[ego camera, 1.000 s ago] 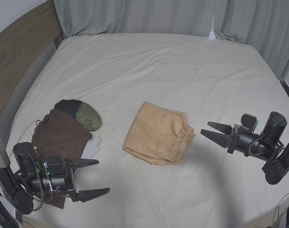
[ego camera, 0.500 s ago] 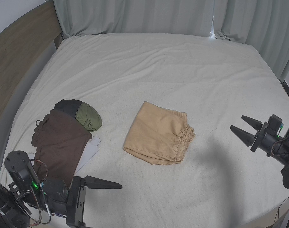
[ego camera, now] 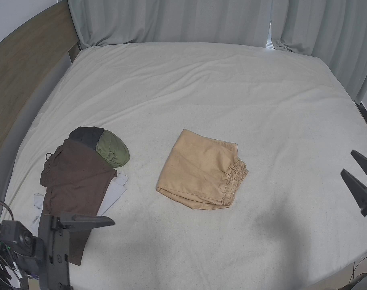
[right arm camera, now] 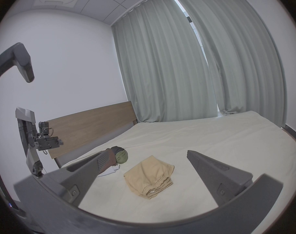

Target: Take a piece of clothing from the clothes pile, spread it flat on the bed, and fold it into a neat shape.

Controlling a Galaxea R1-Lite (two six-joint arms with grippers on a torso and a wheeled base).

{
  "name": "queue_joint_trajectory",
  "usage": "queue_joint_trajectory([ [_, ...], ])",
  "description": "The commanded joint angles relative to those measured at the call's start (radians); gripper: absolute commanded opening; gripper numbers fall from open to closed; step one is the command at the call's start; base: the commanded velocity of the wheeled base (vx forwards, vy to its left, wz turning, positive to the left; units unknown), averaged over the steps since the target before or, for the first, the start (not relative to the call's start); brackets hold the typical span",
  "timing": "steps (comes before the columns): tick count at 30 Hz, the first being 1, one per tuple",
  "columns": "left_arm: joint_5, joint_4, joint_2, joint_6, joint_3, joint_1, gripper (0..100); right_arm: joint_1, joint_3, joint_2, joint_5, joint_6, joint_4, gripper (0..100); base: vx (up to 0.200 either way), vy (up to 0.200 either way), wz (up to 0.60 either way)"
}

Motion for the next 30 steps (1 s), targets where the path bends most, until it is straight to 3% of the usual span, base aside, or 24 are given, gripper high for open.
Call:
queue_joint_trajectory([
  [1, 0.15, 0.371, -0.642, -0.144, 0.017, 0.142, 100, -0.028, 0.042, -0.992, 0.001, 0.058, 0.851, 100, 0.0, 0.0, 0.0],
  [2, 0.15, 0.371, -0.642, -0.144, 0.017, 0.142, 100, -0.028, 0.042, -0.992, 0.001, 0.058, 0.851, 100, 0.0, 0.0, 0.0],
  [3, 0.11, 0.469, -0.75, -0.187, 0.017, 0.193, 100, 0.006, 0.048, -1.015, -0.002, 0.05, 0.917, 100, 0.0, 0.0, 0.0],
  [6, 0.097, 0.581, -0.849, -0.218, 0.017, 0.237, 100, 0.038, 0.051, -1.061, -0.004, 0.092, 0.947, 100, 0.0, 0.0, 0.0],
  [7, 0.093, 0.682, -0.928, -0.226, 0.017, 0.28, 100, 0.038, 0.051, -1.061, -0.004, 0.089, 0.976, 100, 0.0, 0.0, 0.0],
  [10, 0.093, 0.799, -1.024, -0.226, 0.017, 0.334, 100, 0.038, 0.051, -1.061, -0.027, 0.027, 1.027, 100, 0.0, 0.0, 0.0],
  [11, 0.095, 0.872, -1.093, -0.229, 0.017, 0.375, 100, 0.038, 0.051, -1.061, -0.142, -0.06, 1.078, 100, 0.0, 0.0, 0.0],
  [14, 0.112, 0.96, -1.144, -0.209, 0.017, 0.415, 100, 0.038, 0.051, -1.061, -0.473, -0.177, 1.118, 100, 0.0, 0.0, 0.0],
  [17, 0.175, 0.981, -1.142, -0.198, 0.017, 0.427, 100, 0.037, 0.051, -1.061, -0.587, -0.192, 1.142, 100, 0.0, 0.0, 0.0],
  [21, 0.298, 1.058, -1.144, -0.16, 0.017, 0.444, 100, 0.037, 0.051, -1.061, -0.578, -0.19, 1.142, 100, 0.0, 0.0, 0.0],
  [22, 0.298, 1.058, -1.144, -0.16, 0.017, 0.444, 100, 0.035, 0.051, -1.061, -0.576, -0.19, 1.142, 100, 0.0, 0.0, 0.0],
  [23, 0.345, 1.139, -1.179, -0.124, 0.017, 0.499, 100, 0.035, 0.051, -1.061, -0.549, -0.193, 1.142, 100, 0.0, 0.0, 0.0],
  [25, 0.373, 1.256, -1.233, -0.072, 0.016, 0.521, 100, 0.037, 0.051, -1.061, -0.516, -0.198, 1.144, 100, 0.0, 0.0, 0.0],
  [26, 0.391, 1.256, -1.233, -0.061, 0.014, 0.516, 100, 0.037, 0.051, -1.061, -0.512, -0.198, 1.144, 100, 0.0, 0.0, 0.0],
  [30, 0.586, 1.216, -1.228, -0.052, 0.017, 0.516, 100, 0.037, 0.051, -1.061, -0.515, -0.21, 1.142, 100, 0.0, 0.0, 0.0],
])
